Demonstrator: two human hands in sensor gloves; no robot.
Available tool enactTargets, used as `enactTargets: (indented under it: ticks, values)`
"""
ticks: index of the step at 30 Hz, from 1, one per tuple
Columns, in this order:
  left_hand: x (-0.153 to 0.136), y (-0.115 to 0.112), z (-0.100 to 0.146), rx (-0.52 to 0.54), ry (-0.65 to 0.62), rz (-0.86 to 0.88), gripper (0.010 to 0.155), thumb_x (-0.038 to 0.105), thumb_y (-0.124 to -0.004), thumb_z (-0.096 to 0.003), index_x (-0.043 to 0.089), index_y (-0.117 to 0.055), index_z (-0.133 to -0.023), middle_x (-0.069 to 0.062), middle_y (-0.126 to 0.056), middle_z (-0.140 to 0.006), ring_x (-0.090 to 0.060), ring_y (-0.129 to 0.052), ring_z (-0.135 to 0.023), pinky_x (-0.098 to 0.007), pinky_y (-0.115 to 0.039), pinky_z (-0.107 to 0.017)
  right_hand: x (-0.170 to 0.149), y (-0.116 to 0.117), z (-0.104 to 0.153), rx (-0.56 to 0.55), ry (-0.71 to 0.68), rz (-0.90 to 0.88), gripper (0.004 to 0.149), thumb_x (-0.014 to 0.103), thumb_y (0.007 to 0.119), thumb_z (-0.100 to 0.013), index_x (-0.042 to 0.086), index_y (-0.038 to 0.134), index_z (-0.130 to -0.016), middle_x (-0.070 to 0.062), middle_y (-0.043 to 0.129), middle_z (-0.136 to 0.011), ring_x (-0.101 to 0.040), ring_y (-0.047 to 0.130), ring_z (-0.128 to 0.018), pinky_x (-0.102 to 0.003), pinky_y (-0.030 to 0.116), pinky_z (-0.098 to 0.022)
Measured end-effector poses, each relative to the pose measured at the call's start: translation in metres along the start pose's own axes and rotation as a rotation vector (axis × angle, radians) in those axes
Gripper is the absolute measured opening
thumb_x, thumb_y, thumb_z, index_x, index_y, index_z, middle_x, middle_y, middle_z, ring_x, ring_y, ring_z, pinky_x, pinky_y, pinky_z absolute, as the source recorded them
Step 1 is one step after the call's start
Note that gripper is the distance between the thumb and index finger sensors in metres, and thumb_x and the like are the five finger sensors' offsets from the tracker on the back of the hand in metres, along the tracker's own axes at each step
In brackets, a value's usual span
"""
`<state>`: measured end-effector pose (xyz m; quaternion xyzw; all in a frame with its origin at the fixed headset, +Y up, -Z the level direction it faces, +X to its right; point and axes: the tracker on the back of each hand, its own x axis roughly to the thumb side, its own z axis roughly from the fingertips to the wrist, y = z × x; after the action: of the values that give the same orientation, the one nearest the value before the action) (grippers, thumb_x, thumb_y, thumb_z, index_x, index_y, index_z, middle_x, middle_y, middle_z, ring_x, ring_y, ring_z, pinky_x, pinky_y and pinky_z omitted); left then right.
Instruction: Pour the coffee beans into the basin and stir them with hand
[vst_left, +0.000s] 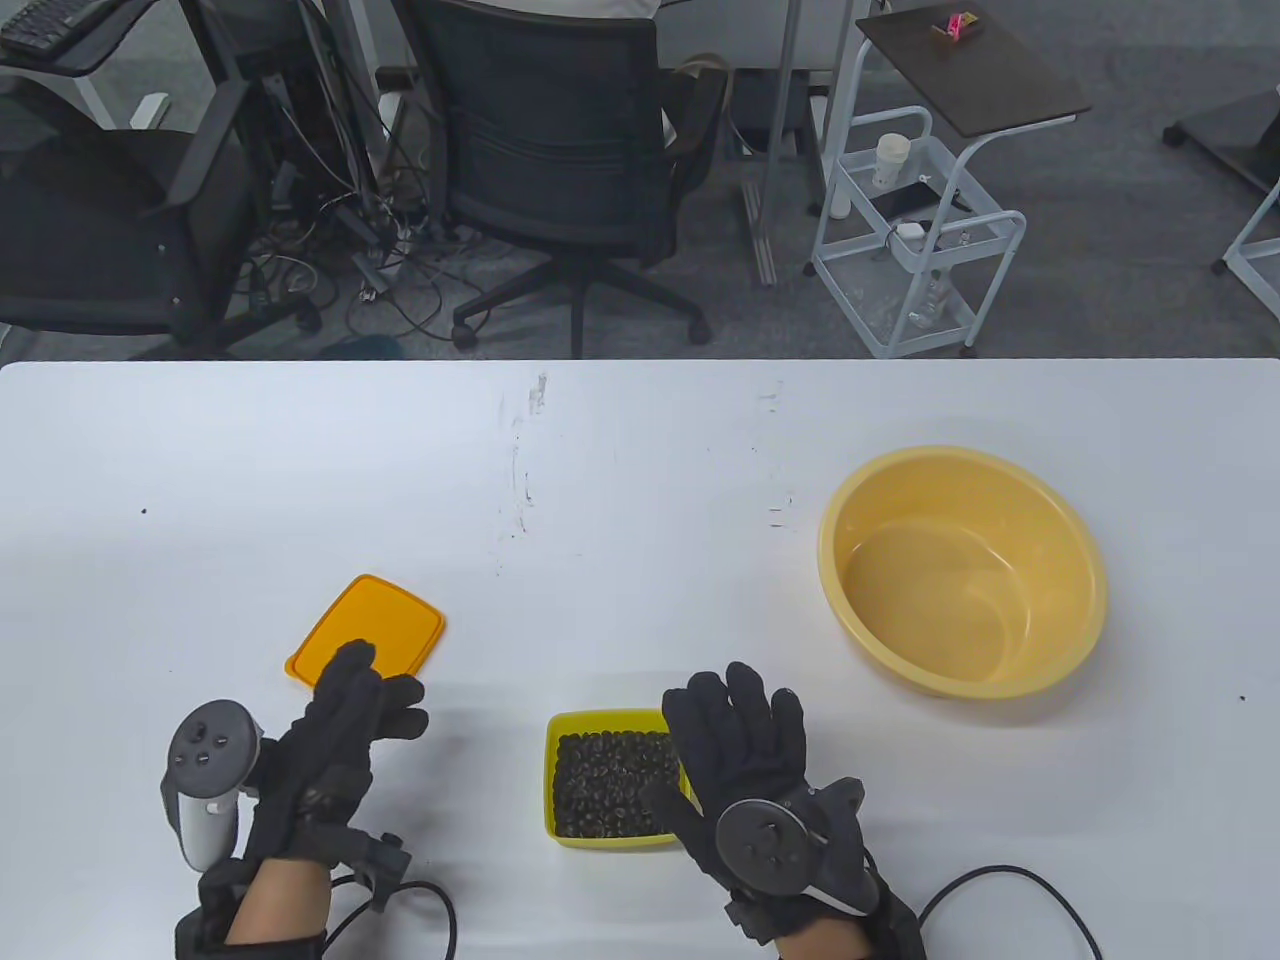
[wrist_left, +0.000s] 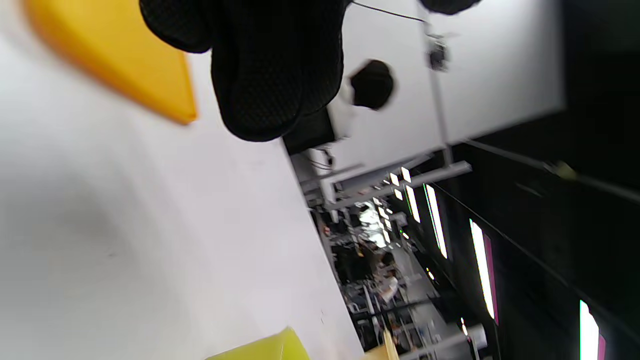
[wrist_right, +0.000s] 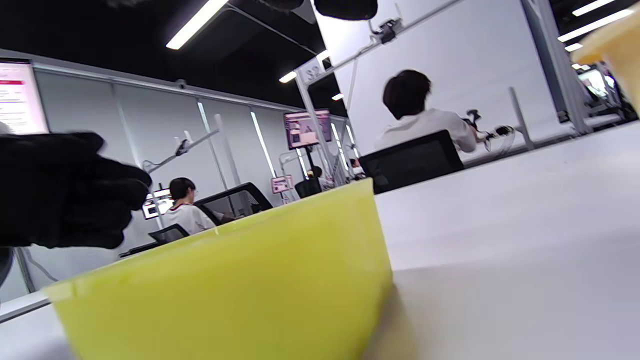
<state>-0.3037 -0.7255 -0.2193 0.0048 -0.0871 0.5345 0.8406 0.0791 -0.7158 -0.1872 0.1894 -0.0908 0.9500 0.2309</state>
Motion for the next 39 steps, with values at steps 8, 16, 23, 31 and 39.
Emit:
enactTargets:
  ticks: [8,16,23,31,39]
  values:
    - [0.032,-0.054,0.004,-0.068,-0.14,-0.893,0.079,0.063,-0.054,-0.0559,0.012,-0.032,-0.113,-0.02,-0.062,-0.108,-0.042,-0.08,-0.093,-0.062,-0.05,-0.074,-0.023,0.014,-0.005,0.085,0.242,-0.039,0.08,0.065,0.051,-0.047,0.004,0.058,-0.099,-0.023,0.051,-0.103,-0.051,0.009,-0.099,-0.066,0.006,-0.063]
    - [0.023,-0.091,-0.005,-0.222,-0.177,-1.151,0.082,0.067,-0.052,-0.0534,0.024,-0.017,-0.114,-0.018,-0.031,-0.12,-0.047,-0.041,-0.113,-0.067,-0.033,-0.077,-0.029,0.043,-0.012,0.252,0.352,-0.038,0.089,0.069,0.049,-0.046,0.001,0.049,-0.103,-0.027,0.039,-0.106,-0.052,0.008,-0.098,-0.066,0.008,-0.064]
    - [0.015,-0.084,-0.008,-0.232,-0.119,-1.138,0.082,0.068,-0.052,-0.0523,0.023,-0.02,-0.113,-0.017,-0.035,-0.12,-0.047,-0.042,-0.113,-0.066,-0.034,-0.077,-0.033,0.063,-0.017,0.393,0.399,-0.142,0.083,0.057,0.052,-0.051,0.009,0.011,-0.104,-0.024,0.013,-0.107,-0.05,-0.002,-0.096,-0.065,0.002,-0.063]
    - [0.015,-0.083,-0.007,-0.239,-0.116,-1.144,0.081,0.067,-0.053,-0.052,0.023,-0.023,-0.114,-0.017,-0.037,-0.119,-0.047,-0.043,-0.113,-0.066,-0.035,-0.077,-0.032,0.066,-0.015,0.402,0.515,-0.22,0.065,0.037,0.056,-0.051,0.001,0.04,-0.103,-0.024,0.025,-0.106,-0.053,0.008,-0.096,-0.066,0.009,-0.063]
    - [0.023,-0.085,-0.003,-0.225,-0.165,-1.128,0.082,0.067,-0.053,-0.0521,0.023,-0.019,-0.113,-0.017,-0.038,-0.119,-0.048,-0.047,-0.112,-0.066,-0.036,-0.077,-0.033,0.039,-0.014,0.344,0.567,-0.379,0.065,0.034,0.055,-0.052,-0.004,0.035,-0.101,-0.031,0.055,-0.094,-0.056,0.052,-0.089,-0.066,0.043,-0.063]
